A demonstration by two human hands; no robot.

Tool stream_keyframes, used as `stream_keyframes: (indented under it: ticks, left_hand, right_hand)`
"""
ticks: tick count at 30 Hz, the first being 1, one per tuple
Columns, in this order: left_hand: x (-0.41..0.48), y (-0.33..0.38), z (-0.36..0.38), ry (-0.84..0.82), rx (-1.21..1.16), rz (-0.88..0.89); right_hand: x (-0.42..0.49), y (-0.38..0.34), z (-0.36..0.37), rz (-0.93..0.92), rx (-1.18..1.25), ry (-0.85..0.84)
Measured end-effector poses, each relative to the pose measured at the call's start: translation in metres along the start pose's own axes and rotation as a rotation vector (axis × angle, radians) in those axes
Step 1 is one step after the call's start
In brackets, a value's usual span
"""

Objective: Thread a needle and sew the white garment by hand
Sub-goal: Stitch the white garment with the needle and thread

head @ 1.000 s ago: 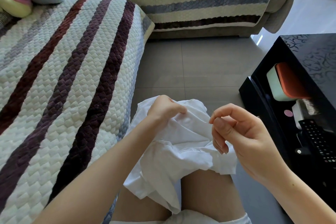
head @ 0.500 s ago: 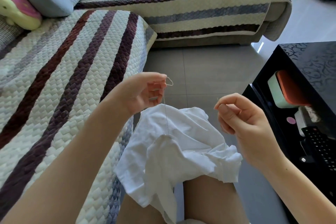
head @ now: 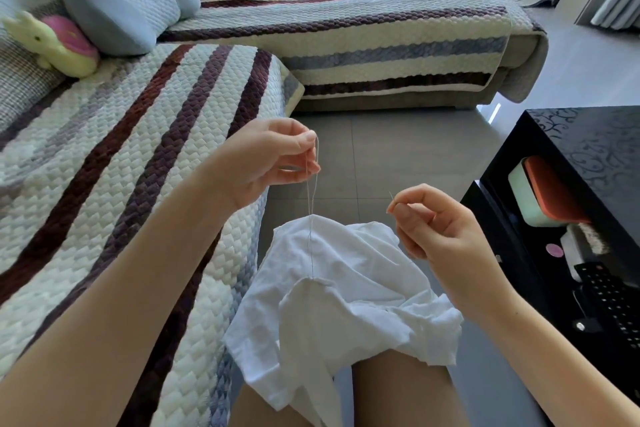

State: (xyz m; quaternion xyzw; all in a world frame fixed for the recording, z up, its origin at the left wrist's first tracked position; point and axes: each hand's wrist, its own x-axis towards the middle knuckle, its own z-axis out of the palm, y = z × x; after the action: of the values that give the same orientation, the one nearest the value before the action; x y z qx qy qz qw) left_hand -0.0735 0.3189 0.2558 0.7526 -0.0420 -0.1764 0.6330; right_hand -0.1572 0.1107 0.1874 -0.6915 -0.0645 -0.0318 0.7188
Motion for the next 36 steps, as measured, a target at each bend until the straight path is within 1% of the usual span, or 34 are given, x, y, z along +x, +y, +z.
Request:
stream_keyframes:
  ticks: [2,3,6,8,9,10,12,14,18,21,24,26,30,33,36]
  left_hand:
    - [-0.003,0.007,0.002,-0.118,-0.195,0.000]
    - [-0.005,0.009,0.003,-0.165,-0.225,0.014]
    - [-0.011,0.016,0.008,-0.236,-0.145,0.083]
    - [-0.013,0.021,0.008,-0.253,-0.089,0.125]
    - [-0.014,0.022,0.008,-0.253,-0.071,0.139]
    - [-0.016,0.023,0.007,-0.250,-0.057,0.149]
    - [-0.016,0.023,0.005,-0.233,-0.049,0.155]
    - [-0.015,0.020,0.004,-0.203,-0.052,0.148]
    - [-0.007,0.000,0.006,-0.117,-0.008,0.081]
    - [-0.004,-0.027,0.014,-0.021,0.062,0.015]
    - [-0.010,-0.059,0.020,0.000,0.160,-0.050]
    - [-0.020,-0.079,0.024,-0.066,0.187,-0.105]
    - [-0.042,-0.111,0.029,-0.213,0.341,-0.163]
    - [-0.052,-0.120,0.029,-0.221,0.215,-0.163]
    - [-0.056,-0.122,0.030,-0.186,0.116,-0.193]
  right_hand:
    - [0.010,-0.001,0.004,-0.034,-0.042,0.013]
    - [0.017,-0.001,0.006,-0.050,-0.075,0.027]
    - [0.039,0.004,0.018,-0.092,-0.225,0.045]
    - [0.046,0.009,0.029,-0.105,-0.335,-0.006]
    - [0.046,0.010,0.034,-0.105,-0.351,-0.052]
    - [0.043,0.010,0.038,-0.105,-0.318,-0.102]
    - [0.034,0.008,0.043,-0.126,-0.169,-0.180]
    - [0.027,0.003,0.047,-0.191,-0.056,-0.214]
    - [0.025,-0.004,0.051,-0.305,-0.037,-0.123]
    - [0.024,-0.012,0.042,-0.344,-0.109,-0.058]
    - [0.025,-0.017,0.024,-0.272,-0.078,0.050]
    - [0.027,-0.021,0.011,-0.232,-0.050,0.087]
    - [0.031,-0.033,-0.010,-0.123,0.053,0.062]
    - [0.041,-0.037,-0.022,0.009,0.078,0.056]
    - [0.058,-0.030,-0.042,0.156,-0.023,0.161]
